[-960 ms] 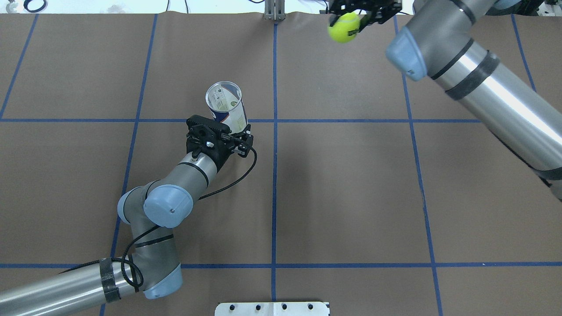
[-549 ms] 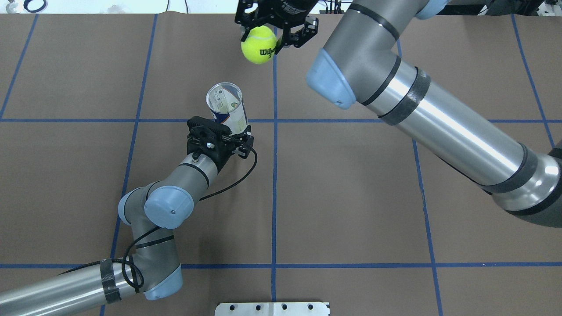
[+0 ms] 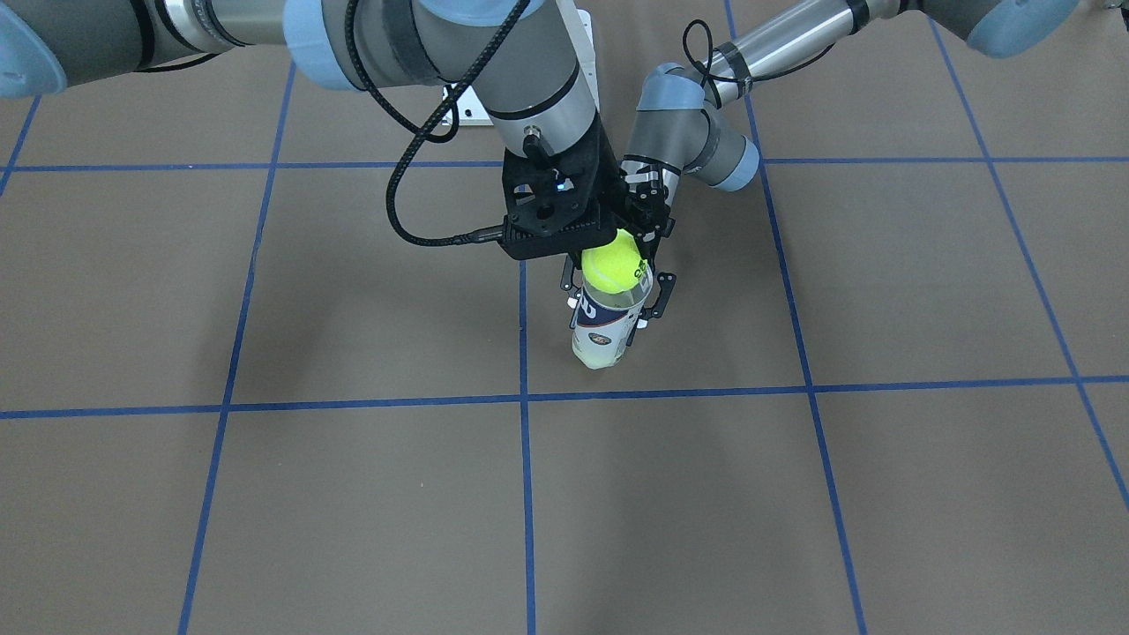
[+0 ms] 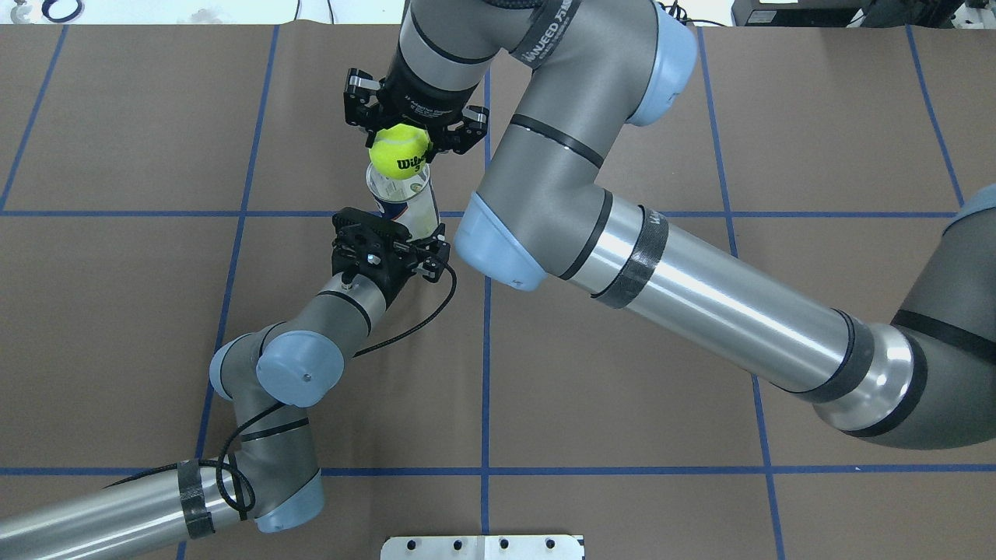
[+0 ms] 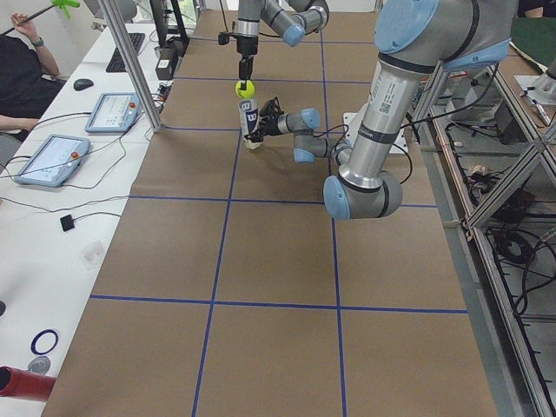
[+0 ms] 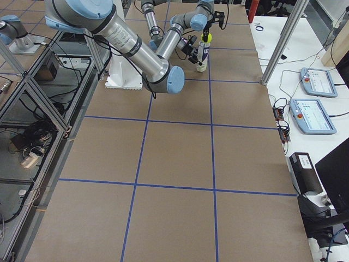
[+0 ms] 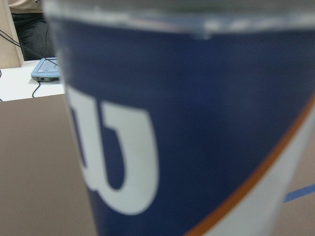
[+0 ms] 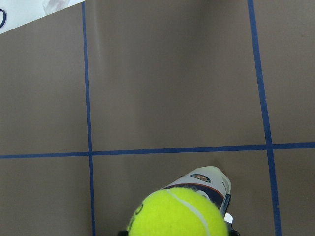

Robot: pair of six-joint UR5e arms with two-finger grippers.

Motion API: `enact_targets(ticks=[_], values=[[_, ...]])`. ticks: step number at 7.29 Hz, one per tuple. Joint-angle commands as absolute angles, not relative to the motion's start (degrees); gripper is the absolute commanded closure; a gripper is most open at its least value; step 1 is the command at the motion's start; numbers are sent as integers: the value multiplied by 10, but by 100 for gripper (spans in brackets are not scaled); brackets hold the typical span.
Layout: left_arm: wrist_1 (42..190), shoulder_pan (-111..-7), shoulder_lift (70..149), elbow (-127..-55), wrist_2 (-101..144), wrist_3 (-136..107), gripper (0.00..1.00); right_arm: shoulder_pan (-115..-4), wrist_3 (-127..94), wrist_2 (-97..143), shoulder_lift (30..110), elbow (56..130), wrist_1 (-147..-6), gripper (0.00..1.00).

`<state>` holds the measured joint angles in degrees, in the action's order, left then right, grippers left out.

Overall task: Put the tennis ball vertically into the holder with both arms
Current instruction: 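Carry the second ball with the right gripper above the can, then open the right gripper to drop the second ball into the can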

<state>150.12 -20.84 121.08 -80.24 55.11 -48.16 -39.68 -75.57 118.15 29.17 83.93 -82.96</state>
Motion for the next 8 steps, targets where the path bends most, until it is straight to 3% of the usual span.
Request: enact_targets(ticks=[1,2,3,4,7,8], values=[[1501,-208,1210,-803,551,-482,23,-388,-756,1168,284,826,-830,100],[1501,-208,1210,-803,551,-482,23,-388,-756,1168,284,827,-831,100],[1501,-208,1210,-803,551,-482,23,-388,-767,1167,285,826,-831,23],[1501,-208,1210,-803,551,-482,23,-388,-776,1168,286,827,-830,1],[1501,-209,1210,-803,551,-482,22,-389,-778,1168,285,831,-830,1],[1501,-209,1210,-803,550,-481,2,-389,-778,1168,285,832,-830,1]])
